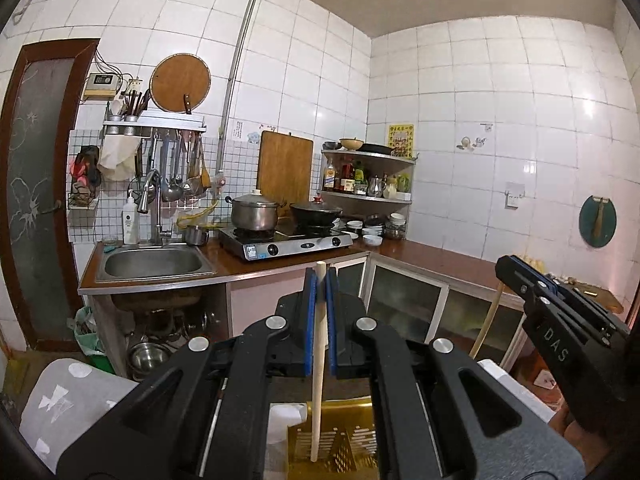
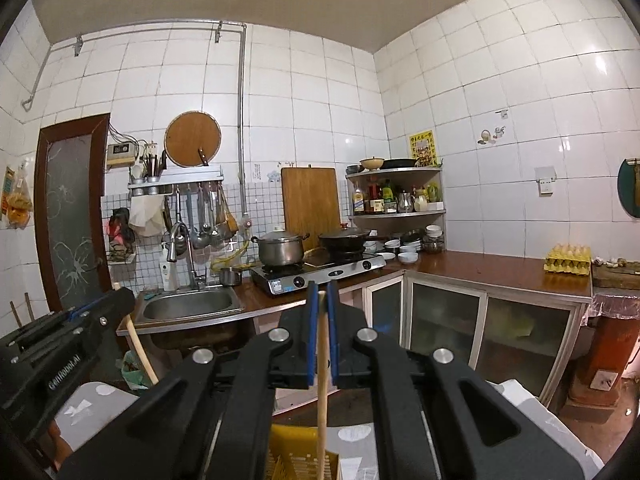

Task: Organize utensils
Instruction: 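Lower the chopsticks into the yellow holder and open both tools, then move both tools back down to the remaining chopsticks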

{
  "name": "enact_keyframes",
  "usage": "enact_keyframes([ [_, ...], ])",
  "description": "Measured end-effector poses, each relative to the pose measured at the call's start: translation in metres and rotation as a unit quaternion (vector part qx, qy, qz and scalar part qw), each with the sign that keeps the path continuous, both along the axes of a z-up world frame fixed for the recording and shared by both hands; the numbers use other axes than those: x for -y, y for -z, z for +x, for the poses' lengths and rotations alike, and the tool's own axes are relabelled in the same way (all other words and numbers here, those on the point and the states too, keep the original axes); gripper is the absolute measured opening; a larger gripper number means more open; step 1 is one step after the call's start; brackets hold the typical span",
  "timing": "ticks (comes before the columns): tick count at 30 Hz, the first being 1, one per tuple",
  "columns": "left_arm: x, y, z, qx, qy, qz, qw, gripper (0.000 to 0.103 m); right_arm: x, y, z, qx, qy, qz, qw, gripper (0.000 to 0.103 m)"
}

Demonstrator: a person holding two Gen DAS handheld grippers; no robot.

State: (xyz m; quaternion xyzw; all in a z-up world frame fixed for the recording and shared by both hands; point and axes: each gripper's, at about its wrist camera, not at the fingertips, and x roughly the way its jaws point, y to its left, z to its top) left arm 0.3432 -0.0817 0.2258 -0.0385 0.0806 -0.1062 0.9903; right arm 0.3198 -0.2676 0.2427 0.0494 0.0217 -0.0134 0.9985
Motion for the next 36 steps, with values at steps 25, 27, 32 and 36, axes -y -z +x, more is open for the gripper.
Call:
enact_keyframes([
  [25, -0.05, 0.05, -0.033, -0.051, -0.072, 0.015, 0.996, 0.098, 0.023, 0.089, -0.01, -0.132, 0.021, -0.01, 0.991, 0.064],
  [27, -0.059, 0.055, -0.048, -0.055, -0.085, 0.026, 0.9945, 0.098, 0.027, 0.097, -0.025, -0.142, 0.03, -0.006, 0.989, 0.064],
  [32, -0.078, 0.074, -0.064, -0.09, -0.1, 0.026, 0.9906, 0.098, 0.028, 0.123, -0.049, -0.169, 0.029, 0.0, 0.985, 0.064],
  [36, -0.088, 0.101, -0.067, -0.128, -0.101, 0.029, 0.9862, 0.098, 0.02, 0.153, -0.057, -0.2, 0.024, -0.005, 0.98, 0.064],
])
